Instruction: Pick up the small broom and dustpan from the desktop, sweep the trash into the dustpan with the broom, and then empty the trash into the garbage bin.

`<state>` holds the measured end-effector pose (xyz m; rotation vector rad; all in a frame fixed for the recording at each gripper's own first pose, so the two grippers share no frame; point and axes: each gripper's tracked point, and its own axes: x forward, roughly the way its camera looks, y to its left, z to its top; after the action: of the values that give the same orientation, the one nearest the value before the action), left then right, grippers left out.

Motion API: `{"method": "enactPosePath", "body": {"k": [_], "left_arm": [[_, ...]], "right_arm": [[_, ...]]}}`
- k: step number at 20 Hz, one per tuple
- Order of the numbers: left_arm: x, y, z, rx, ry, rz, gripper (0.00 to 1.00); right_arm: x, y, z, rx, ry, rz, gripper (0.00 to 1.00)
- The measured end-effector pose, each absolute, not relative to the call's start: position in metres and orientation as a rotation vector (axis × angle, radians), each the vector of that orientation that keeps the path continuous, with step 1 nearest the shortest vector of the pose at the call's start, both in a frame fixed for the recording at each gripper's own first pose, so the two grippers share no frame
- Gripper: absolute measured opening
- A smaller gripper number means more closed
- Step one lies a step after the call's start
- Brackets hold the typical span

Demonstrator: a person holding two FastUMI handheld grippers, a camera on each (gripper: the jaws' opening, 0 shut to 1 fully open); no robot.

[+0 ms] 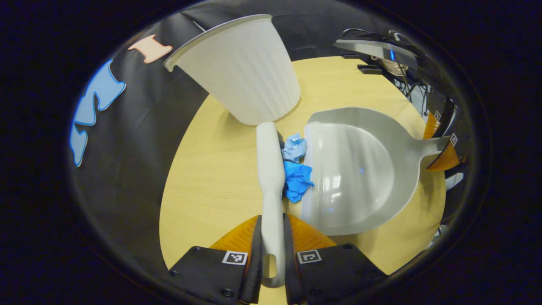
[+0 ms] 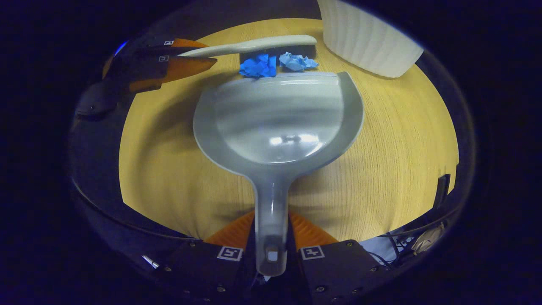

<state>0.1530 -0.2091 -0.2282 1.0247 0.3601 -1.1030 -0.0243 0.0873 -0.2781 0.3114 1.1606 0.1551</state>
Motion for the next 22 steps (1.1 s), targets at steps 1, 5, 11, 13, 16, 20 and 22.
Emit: {"method": "enactPosePath", "body": {"k": [1, 5, 11, 13, 16, 20, 22], "left_arm": [[0.152, -0.209, -0.227, 1.026, 0.357, -1.115, 0.3], [0.129, -0.207, -0.224, 1.045, 0.365, -1.187, 0.28], [0.104, -0.209, -0.215, 1.005, 0.345, -1.217, 0.31], [0.104, -0.208, -0.211, 0.998, 0.335, -1.195, 0.3], [0.108, -0.203, -0.206, 0.941, 0.349, -1.144, 0.3], [0.115, -0.189, -0.192, 0.858, 0.359, -1.067, 0.31], [0.12, -0.178, -0.183, 0.845, 0.353, -1.028, 0.3]], "right_arm": [[-0.024, 0.087, -0.278, 0.313, 1.161, 0.156, 0.35], [-0.026, 0.088, -0.28, 0.315, 1.166, 0.157, 0.35], [0.002, 0.087, -0.279, 0.318, 1.167, 0.161, 0.35], [0.009, 0.085, -0.28, 0.317, 1.164, 0.161, 0.35], [0.021, 0.087, -0.271, 0.312, 1.156, 0.161, 0.35], [0.02, 0.07, -0.259, 0.293, 1.145, 0.163, 0.35], [0.022, 0.068, -0.26, 0.292, 1.145, 0.166, 0.35]]}}
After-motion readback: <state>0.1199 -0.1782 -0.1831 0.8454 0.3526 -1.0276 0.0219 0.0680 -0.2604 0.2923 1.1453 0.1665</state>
